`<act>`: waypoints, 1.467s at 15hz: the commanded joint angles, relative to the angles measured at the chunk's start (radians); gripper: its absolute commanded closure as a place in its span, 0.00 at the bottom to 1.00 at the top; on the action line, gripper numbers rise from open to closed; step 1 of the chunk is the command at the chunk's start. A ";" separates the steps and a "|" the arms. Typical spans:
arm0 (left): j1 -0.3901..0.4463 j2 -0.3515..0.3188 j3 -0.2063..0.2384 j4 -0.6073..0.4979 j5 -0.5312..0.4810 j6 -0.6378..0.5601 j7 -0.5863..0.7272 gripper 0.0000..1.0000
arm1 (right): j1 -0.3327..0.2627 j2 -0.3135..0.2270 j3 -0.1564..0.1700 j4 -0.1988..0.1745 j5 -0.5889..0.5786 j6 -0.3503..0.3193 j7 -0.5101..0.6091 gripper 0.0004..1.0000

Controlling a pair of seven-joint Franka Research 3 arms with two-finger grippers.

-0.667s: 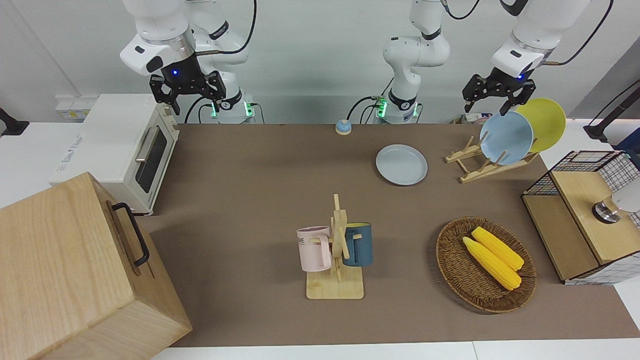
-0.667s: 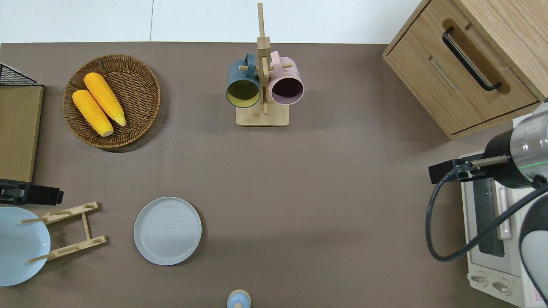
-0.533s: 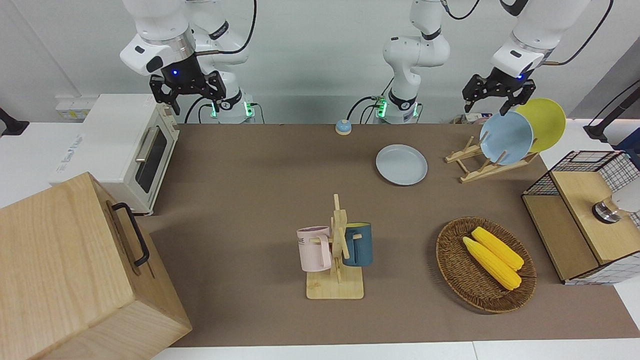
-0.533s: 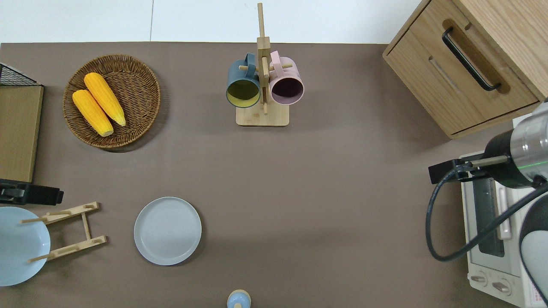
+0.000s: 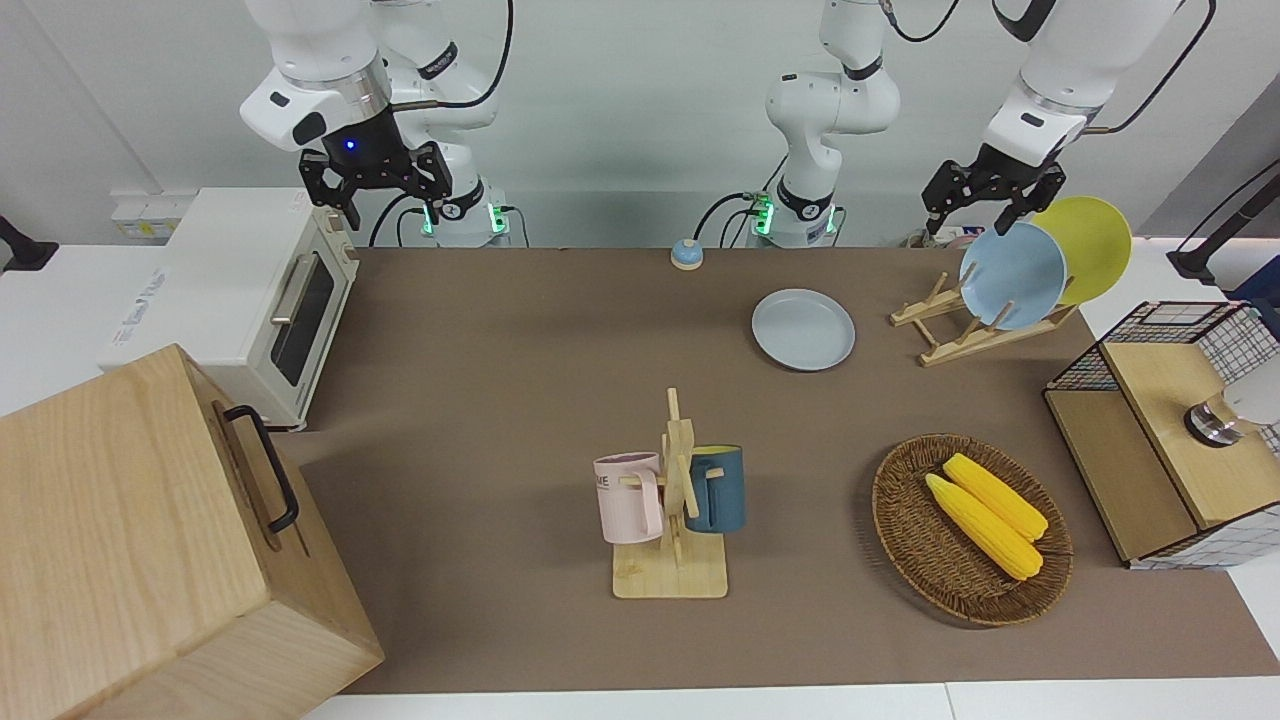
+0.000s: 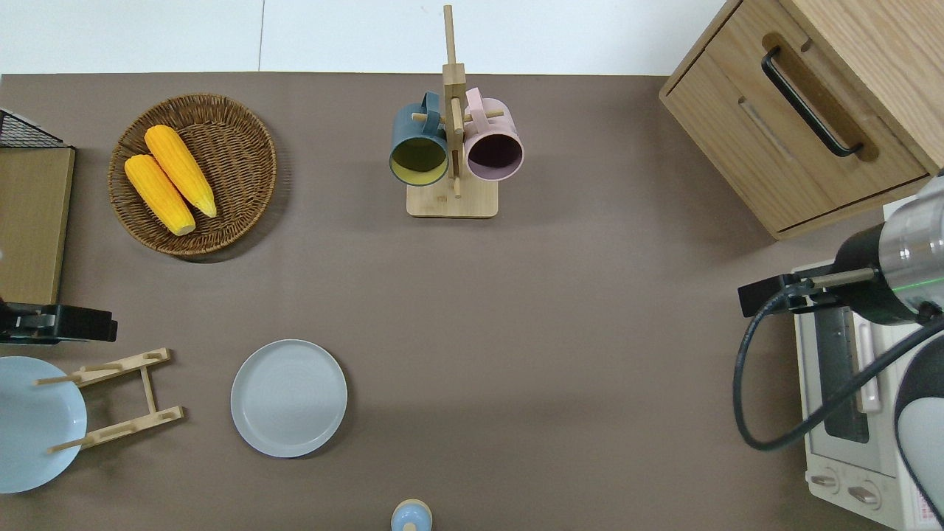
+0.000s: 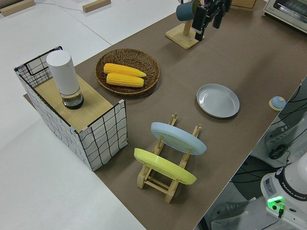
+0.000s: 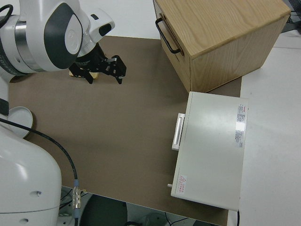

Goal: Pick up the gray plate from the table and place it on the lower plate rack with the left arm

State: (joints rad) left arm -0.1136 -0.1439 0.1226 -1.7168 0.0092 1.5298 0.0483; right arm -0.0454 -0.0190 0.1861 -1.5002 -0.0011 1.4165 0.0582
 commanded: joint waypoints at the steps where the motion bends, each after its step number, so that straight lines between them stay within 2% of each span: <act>1: -0.003 -0.005 0.002 -0.024 -0.003 0.029 -0.016 0.00 | -0.010 -0.002 0.006 0.006 0.010 -0.014 0.000 0.01; 5: -0.003 -0.006 0.002 -0.062 -0.003 0.050 -0.016 0.00 | -0.010 -0.002 0.006 0.006 0.010 -0.014 0.000 0.01; 9: -0.005 -0.020 0.002 -0.182 -0.003 0.154 -0.016 0.00 | -0.010 -0.002 0.006 0.006 0.010 -0.014 0.000 0.01; 15: -0.009 -0.080 0.000 -0.380 -0.003 0.311 -0.018 0.00 | -0.010 -0.002 0.006 0.006 0.010 -0.014 -0.001 0.01; 22: -0.011 -0.126 -0.050 -0.588 -0.003 0.488 -0.041 0.00 | -0.010 -0.002 0.006 0.006 0.010 -0.014 0.000 0.01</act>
State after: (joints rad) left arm -0.1145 -0.2184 0.0883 -2.1863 0.0092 1.9204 0.0320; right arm -0.0454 -0.0190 0.1861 -1.5002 -0.0011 1.4165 0.0582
